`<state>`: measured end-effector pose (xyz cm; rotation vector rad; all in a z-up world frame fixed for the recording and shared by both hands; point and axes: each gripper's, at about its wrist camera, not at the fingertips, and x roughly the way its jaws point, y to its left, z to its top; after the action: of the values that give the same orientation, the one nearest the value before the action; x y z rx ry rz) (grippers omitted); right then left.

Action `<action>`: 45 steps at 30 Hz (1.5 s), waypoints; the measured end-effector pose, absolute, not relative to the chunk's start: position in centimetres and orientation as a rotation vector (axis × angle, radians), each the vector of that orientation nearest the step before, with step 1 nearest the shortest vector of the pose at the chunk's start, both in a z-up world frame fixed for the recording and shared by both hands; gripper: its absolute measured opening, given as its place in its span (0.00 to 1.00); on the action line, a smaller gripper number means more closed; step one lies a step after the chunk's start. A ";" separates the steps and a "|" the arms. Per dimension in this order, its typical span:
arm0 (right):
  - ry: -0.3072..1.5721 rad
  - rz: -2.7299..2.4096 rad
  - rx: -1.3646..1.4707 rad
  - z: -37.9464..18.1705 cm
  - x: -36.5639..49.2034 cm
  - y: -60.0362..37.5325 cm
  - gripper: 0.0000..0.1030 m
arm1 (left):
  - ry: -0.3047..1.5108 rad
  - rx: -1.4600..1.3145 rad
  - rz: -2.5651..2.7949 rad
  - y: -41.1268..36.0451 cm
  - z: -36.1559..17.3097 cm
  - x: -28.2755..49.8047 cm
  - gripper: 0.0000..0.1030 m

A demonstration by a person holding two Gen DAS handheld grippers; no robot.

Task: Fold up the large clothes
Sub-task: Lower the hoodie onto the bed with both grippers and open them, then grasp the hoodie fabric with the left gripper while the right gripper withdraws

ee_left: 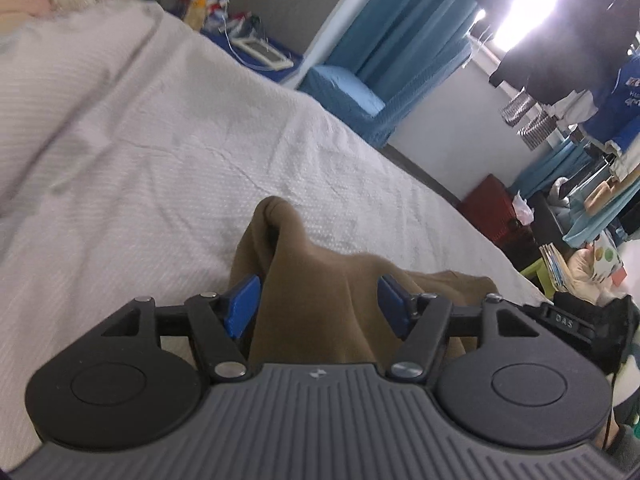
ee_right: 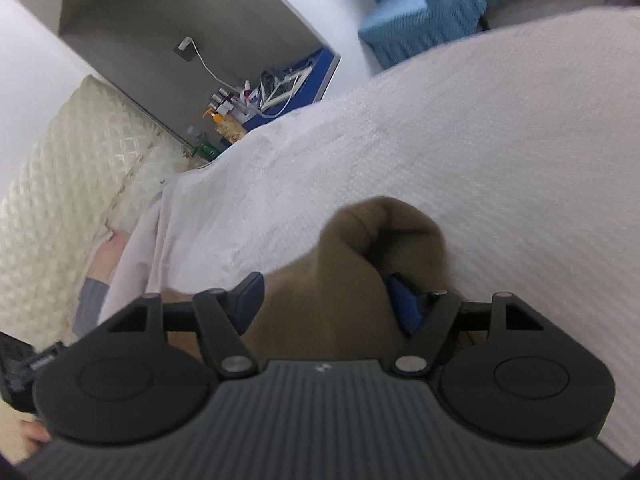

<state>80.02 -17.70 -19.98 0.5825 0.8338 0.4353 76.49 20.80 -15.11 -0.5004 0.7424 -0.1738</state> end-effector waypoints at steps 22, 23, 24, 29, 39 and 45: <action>0.506 0.506 0.154 -3.9 45.3 -16.8 0.70 | 0.499 -0.271 -0.134 9.0 -1.2 35.2 0.68; 0.500 0.508 0.139 -3.5 44.3 -16.5 0.70 | 0.495 -0.266 -0.133 8.6 -1.3 33.8 0.68; 0.488 0.513 0.127 -3.1 43.1 -16.2 0.70 | 0.495 -0.273 -0.134 8.6 -1.6 33.0 0.68; 0.466 0.526 0.119 -2.6 38.2 -15.5 0.68 | 0.491 -0.271 -0.122 8.3 -3.5 29.0 0.68; 0.526 0.507 0.165 -7.9 33.5 -15.2 0.68 | 0.532 -0.331 -0.159 8.1 -10.3 26.9 0.68; 0.636 0.458 0.168 -12.0 33.9 -14.6 0.68 | 0.576 -0.352 -0.176 7.5 -12.9 26.8 0.68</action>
<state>33.90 -14.65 -12.03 0.1678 0.6359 0.4581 26.76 7.53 -12.88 -0.3519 0.5760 -0.1757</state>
